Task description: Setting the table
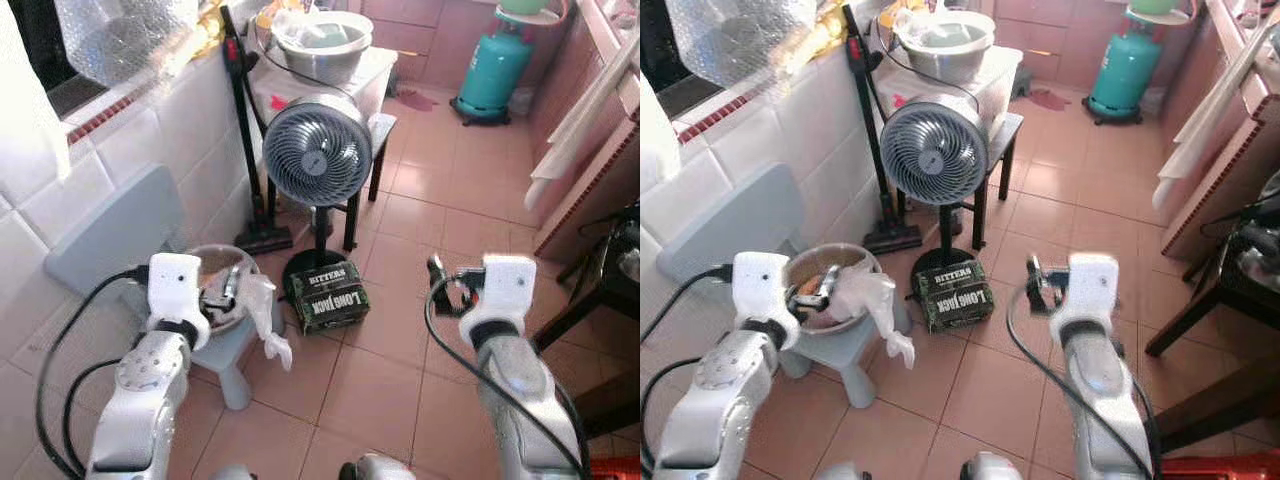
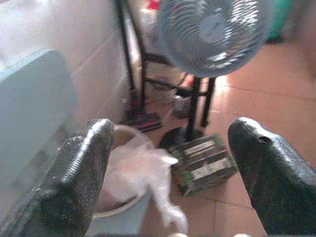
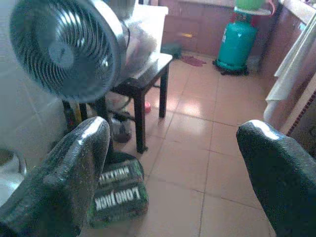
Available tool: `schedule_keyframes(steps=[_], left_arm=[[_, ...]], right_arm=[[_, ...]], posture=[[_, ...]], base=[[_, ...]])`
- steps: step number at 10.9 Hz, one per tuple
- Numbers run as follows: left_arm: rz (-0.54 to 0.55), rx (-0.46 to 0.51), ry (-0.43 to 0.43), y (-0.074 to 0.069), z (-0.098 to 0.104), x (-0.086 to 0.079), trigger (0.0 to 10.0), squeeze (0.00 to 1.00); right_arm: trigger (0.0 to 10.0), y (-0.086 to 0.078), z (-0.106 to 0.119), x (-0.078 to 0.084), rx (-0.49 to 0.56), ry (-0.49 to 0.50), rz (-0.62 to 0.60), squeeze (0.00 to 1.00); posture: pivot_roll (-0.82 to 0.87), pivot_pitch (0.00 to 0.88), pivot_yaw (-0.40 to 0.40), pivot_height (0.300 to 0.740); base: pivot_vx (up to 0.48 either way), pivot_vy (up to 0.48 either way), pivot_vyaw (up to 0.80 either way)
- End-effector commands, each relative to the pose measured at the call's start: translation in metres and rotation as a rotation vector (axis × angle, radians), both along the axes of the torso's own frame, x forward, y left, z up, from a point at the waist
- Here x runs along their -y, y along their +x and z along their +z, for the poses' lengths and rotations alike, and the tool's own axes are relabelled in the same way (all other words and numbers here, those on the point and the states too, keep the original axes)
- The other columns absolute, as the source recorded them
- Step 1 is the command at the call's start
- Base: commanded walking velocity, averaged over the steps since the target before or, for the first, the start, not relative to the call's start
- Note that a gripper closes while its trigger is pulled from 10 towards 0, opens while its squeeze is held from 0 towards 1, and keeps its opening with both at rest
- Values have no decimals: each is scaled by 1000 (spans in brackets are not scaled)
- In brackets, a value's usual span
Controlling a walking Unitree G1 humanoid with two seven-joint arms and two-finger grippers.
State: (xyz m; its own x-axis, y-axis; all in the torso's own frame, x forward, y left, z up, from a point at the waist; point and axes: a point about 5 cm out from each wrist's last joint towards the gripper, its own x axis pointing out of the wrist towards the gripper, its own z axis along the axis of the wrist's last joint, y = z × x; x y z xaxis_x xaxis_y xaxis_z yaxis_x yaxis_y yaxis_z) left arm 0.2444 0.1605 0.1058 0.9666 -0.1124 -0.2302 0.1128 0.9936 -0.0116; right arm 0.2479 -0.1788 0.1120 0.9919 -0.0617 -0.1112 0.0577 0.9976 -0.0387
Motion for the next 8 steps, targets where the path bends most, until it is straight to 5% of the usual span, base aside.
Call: schedule_keyframes(steps=[1,8], left_arm=[[-41,40,-15,6,11,8,10000,0],[-57,15,-60,10,11,24,10000,0]], right_arm=[[10000,4,4,1,10,-3,4,0],[10000,4,2,-3,-3,-24,25,0]], posture=[[-8,0,-7,740],[-20,0,-9,740]], base=[[0,0,-781],[-72,0,-788]])
